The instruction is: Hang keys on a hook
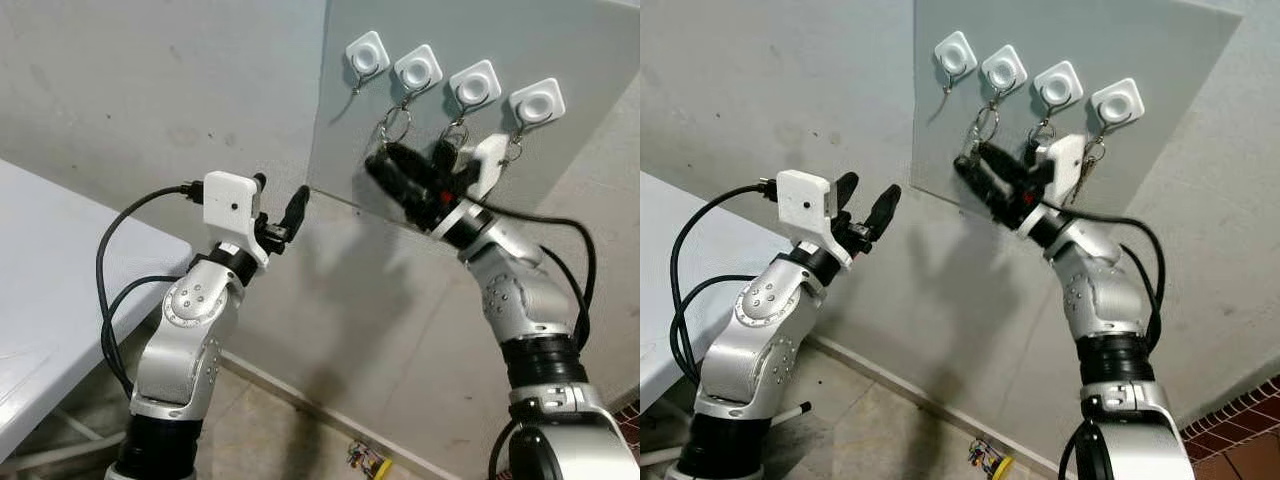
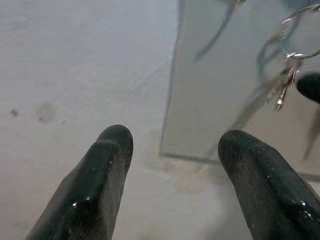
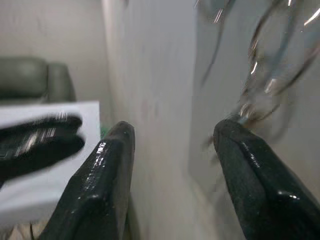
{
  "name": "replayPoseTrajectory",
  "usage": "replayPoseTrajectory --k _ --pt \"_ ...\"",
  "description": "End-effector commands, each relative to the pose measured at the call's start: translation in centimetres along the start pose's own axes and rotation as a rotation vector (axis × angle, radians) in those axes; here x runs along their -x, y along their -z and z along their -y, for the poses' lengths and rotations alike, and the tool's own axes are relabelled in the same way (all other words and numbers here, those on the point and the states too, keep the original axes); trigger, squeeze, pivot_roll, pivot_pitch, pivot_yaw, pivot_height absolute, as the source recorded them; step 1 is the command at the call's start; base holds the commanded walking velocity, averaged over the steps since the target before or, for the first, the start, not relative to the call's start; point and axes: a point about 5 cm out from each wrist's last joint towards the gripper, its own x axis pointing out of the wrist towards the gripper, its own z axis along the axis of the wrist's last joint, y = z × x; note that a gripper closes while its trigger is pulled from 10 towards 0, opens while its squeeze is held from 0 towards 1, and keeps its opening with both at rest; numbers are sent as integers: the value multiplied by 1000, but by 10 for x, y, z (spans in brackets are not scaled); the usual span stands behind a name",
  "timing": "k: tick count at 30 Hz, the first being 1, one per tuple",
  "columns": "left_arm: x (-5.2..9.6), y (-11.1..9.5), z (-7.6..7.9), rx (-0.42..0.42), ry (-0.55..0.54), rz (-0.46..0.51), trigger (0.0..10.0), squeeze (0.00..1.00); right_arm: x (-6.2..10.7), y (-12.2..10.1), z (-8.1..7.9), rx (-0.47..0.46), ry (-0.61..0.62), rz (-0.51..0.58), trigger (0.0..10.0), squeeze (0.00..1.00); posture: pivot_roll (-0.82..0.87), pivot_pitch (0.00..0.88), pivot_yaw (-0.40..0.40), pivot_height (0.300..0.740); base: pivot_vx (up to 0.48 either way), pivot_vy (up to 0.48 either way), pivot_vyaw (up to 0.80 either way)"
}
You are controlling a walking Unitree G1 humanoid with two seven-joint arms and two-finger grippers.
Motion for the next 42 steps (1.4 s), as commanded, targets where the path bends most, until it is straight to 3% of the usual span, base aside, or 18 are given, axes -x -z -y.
replayPoseTrajectory --k 1,8,10,14,15,16,19,22,25,31,35,41,42 --pt "2 6 -4 -12 -23 -18 10000 0 4 7 1 24 5 -39 10000 1000 -72 0 -87 740 0 0 0" --pt "6 21 -10 -39 -61 -53 10000 0 10 26 -1 25 17 -101 10000 1000 -73 0 -85 740 0 0 0" --pt "12 48 -17 -71 -113 -132 10000 0 18 51 -5 8 55 -159 10000 1000 -73 0 -85 740 0 0 0" --pt "15 57 -19 -88 -128 -155 10000 0 20 59 -6 15 69 -175 10000 1000 -73 0 -85 740 0 0 0" --pt "22 77 -23 -138 -155 -202 10000 0 28 83 -11 -38 134 -226 10000 1000 -81 0 -79 740 0 0 0" --pt "25 86 -24 -161 -164 -220 10000 0 32 93 -13 -59 161 -248 10000 1000 -81 0 -79 740 0 0 0" --pt "25 87 -24 -164 -165 -213 10000 0 32 93 -13 -55 161 -246 10000 1000 -81 0 -79 740 0 0 0" --pt "49 144 -26 -74 -178 -404 10000 0 62 144 -30 -99 293 -437 10000 1000 -81 0 -74 740 0 0 0" --pt "64 172 -20 -36 -160 -508 10000 0 80 166 -38 -119 363 -534 10000 1000 -83 0 -71 740 0 0 0" --pt "84 201 -9 26 -143 -641 10000 0 110 191 -51 -139 424 -681 10000 1000 -91 0 -67 740 0 0 0" --pt "96 213 -3 39 -132 -698 10000 0 134 207 -62 -140 449 -801 10000 1000 -98 0 -65 740 0 0 0" --pt "124 231 4 73 -129 -822 10000 0 175 222 -73 -165 569 -953 10000 1000 -101 0 -63 740 0 0 0" --pt "124 231 4 73 -129 -822 10000 0 175 222 -73 -165 569 -953 10000 1000 -101 0 -63 740 0 0 0"
